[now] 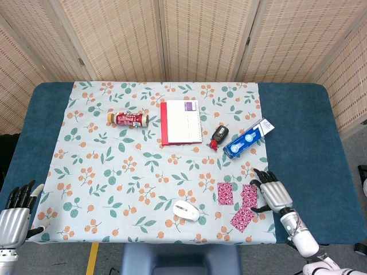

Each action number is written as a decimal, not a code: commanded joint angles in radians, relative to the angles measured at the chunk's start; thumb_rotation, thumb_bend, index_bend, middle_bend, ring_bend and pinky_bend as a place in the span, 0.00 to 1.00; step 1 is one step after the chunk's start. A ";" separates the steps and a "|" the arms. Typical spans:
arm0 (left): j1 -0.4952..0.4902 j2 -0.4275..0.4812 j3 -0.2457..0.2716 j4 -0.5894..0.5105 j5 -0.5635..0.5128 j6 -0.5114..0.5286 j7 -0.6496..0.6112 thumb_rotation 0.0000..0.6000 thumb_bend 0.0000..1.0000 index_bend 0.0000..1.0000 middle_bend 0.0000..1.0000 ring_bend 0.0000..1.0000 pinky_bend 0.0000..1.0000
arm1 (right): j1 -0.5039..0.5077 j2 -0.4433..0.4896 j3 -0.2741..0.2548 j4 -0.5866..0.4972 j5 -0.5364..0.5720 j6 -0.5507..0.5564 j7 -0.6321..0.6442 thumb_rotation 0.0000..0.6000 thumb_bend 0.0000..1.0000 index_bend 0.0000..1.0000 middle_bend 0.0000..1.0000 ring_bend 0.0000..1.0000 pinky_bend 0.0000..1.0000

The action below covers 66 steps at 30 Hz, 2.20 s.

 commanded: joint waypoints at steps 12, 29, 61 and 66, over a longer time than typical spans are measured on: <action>0.001 -0.002 -0.001 0.006 -0.006 -0.002 -0.003 1.00 0.23 0.13 0.03 0.07 0.00 | 0.019 -0.013 0.015 0.017 0.021 -0.026 -0.015 0.77 0.11 0.25 0.01 0.00 0.00; 0.001 -0.006 0.001 0.014 -0.005 -0.005 -0.010 1.00 0.23 0.13 0.03 0.07 0.00 | 0.020 -0.005 0.017 0.005 0.044 -0.039 -0.011 0.78 0.11 0.28 0.02 0.00 0.00; -0.004 -0.007 -0.001 0.019 0.003 -0.002 -0.021 1.00 0.23 0.13 0.03 0.07 0.00 | 0.083 0.033 0.052 -0.155 0.002 -0.060 0.021 0.81 0.11 0.31 0.04 0.00 0.00; 0.000 -0.008 -0.002 0.025 -0.004 -0.002 -0.028 1.00 0.23 0.13 0.03 0.07 0.00 | 0.120 0.000 0.061 -0.135 0.017 -0.098 0.000 0.81 0.11 0.31 0.03 0.00 0.00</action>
